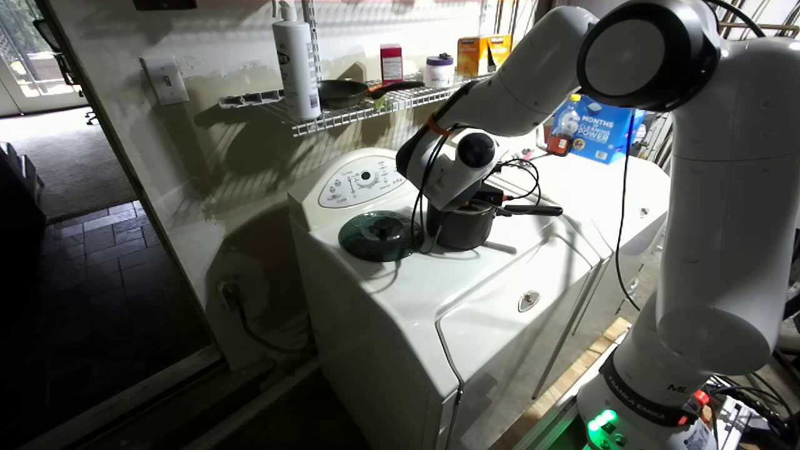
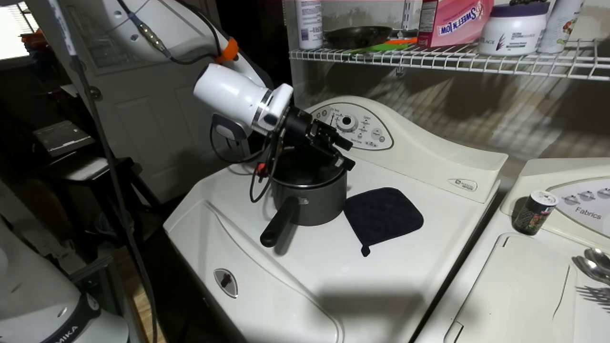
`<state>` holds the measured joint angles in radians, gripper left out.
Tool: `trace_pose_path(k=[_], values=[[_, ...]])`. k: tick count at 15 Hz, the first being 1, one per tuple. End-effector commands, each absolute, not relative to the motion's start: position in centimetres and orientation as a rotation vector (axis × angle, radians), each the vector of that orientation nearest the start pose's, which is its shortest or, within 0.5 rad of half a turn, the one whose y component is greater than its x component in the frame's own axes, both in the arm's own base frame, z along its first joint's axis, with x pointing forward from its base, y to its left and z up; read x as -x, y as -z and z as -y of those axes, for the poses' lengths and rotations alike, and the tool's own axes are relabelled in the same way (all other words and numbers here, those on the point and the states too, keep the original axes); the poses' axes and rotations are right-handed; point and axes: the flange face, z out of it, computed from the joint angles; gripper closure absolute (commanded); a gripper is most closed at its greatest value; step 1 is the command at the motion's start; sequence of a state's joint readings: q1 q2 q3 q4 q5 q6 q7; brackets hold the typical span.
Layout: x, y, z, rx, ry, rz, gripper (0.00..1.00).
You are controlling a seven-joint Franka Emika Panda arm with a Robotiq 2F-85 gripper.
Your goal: Put the spoon in the pot
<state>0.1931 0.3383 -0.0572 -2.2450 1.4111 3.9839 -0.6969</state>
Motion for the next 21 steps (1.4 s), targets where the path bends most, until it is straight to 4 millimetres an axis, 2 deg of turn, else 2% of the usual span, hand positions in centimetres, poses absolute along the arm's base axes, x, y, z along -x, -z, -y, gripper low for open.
trace_pose_path(k=[1,8,10,15,20,21], values=[[-49.1,-34.2,6.9,2.918,1.678,-1.302,0.00],[-47.7,-38.0,6.3,2.820,1.723,-1.305,0.00],[-47.2,-39.1,6.1,2.814,1.689,-1.279,0.00],[-45.1,-41.1,5.8,2.876,1.477,-1.215,0.00],[-42.7,-41.0,4.8,2.965,1.224,-1.150,0.00],[-42.5,-41.6,4.6,2.976,1.192,-1.154,0.00]])
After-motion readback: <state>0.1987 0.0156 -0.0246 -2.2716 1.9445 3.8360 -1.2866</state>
